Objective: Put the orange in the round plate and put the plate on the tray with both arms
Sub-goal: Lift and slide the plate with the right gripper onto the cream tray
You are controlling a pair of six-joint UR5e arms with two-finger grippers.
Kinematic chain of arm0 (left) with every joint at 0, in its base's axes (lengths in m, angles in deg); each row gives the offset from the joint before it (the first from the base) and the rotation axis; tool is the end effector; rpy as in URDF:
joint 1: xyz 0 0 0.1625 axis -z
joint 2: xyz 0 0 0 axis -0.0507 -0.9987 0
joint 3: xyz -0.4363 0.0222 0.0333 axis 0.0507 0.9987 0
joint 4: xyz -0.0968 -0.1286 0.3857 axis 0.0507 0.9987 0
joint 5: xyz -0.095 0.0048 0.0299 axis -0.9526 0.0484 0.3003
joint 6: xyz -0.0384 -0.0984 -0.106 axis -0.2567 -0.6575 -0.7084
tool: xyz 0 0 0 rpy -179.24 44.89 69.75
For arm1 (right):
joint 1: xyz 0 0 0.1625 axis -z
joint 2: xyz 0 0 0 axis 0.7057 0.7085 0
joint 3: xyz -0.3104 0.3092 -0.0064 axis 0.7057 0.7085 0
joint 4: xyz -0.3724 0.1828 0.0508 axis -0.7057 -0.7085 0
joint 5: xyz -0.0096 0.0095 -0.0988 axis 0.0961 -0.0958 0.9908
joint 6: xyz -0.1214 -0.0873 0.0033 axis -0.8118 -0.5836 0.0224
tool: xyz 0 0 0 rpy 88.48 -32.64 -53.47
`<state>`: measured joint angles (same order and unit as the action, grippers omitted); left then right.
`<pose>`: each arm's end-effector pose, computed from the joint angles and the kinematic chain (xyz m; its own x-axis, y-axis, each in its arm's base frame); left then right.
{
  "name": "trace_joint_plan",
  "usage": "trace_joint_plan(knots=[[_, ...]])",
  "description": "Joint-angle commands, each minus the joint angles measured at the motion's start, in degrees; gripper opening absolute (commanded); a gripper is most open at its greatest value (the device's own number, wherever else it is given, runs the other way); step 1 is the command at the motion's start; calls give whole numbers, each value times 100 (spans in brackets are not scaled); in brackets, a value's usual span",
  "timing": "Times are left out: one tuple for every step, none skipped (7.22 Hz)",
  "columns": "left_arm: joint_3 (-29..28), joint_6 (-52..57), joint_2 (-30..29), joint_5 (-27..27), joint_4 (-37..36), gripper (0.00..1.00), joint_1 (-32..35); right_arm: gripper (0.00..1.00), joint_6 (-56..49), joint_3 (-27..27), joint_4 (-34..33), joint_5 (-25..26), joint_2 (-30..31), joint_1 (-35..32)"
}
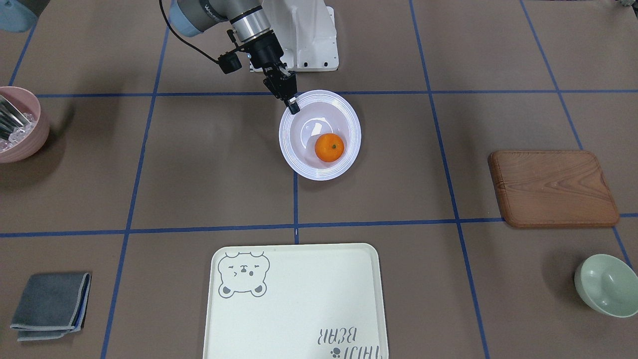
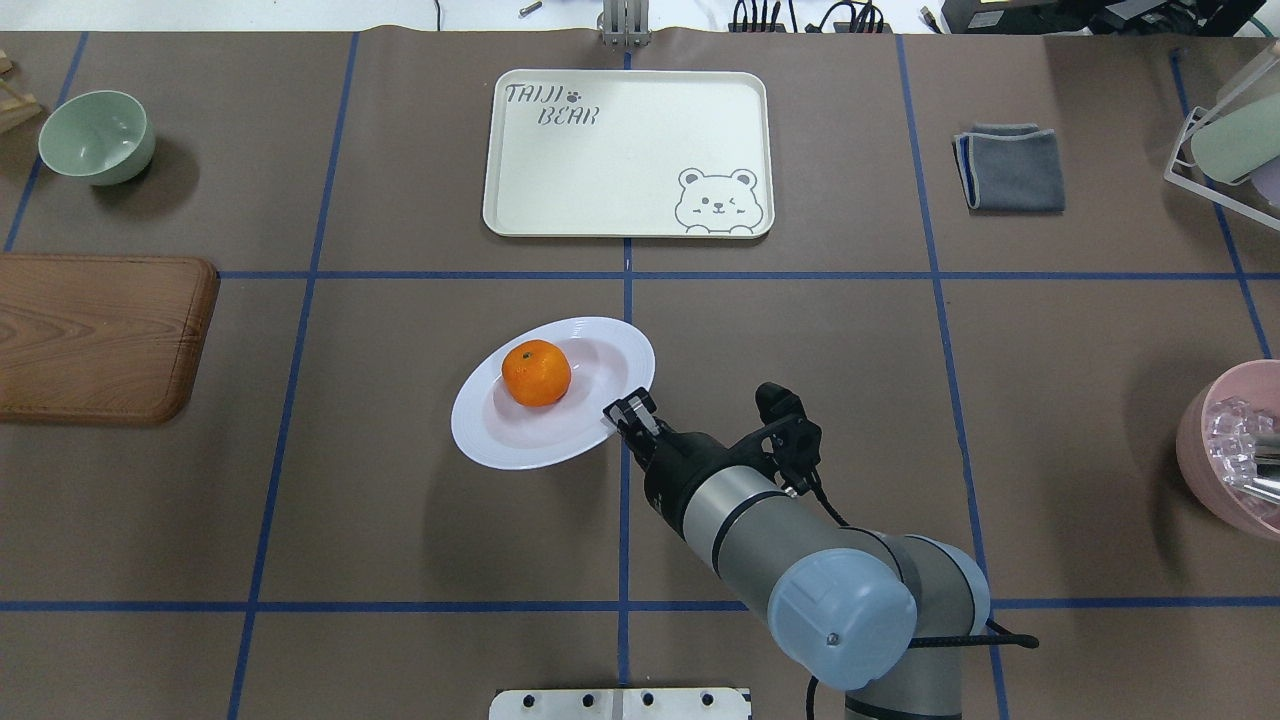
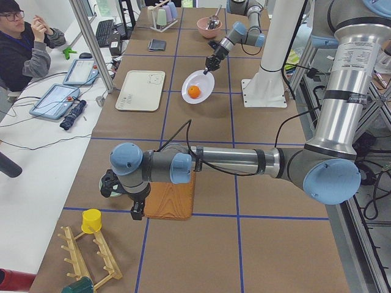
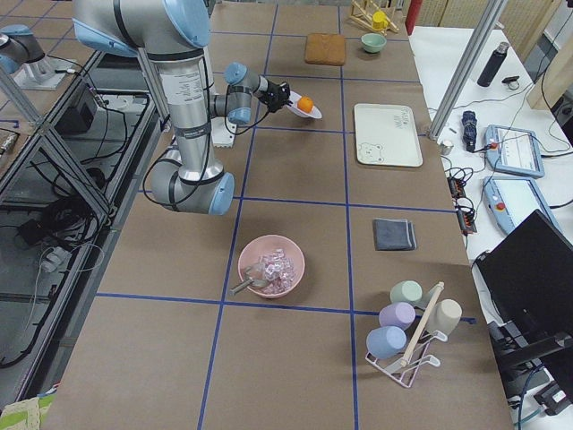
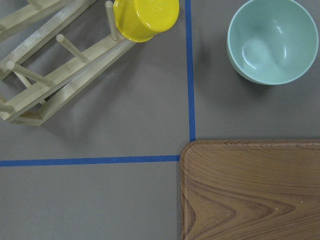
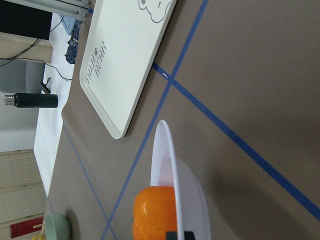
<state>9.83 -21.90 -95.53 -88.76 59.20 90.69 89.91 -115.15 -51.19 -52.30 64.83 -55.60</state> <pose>-0.0604 -0.5717 0.6779 0.6879 0.0266 -0.7253 0.0325 0.9972 0.0674 -0.5785 -0.3171 0.2076 -0.2895 0.5247 0.8006 -0.5712 0.5764 -0.5844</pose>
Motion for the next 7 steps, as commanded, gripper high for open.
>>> trace_joint_plan(knots=[[195,-14,188,-4,-19,98,0,0,-17,-115,118,-96,-71,-500],[310,-14,285,-13,-19,98,0,0,53,-107,109,-184,-176,-711],[337,-14,295,-13,-19,98,0,0,375,-81,100,-185,-186,-913],[346,-14,286,-13,-19,98,0,0,849,67,83,-176,-221,-1159],[364,-14,295,-13,-19,98,0,0,932,487,74,-176,-447,-1353],[390,-14,286,-13,-19,98,0,0,958,1013,74,-176,-693,-1511],[399,-14,295,-13,-19,98,0,0,1133,1566,65,-176,-983,-1635]])
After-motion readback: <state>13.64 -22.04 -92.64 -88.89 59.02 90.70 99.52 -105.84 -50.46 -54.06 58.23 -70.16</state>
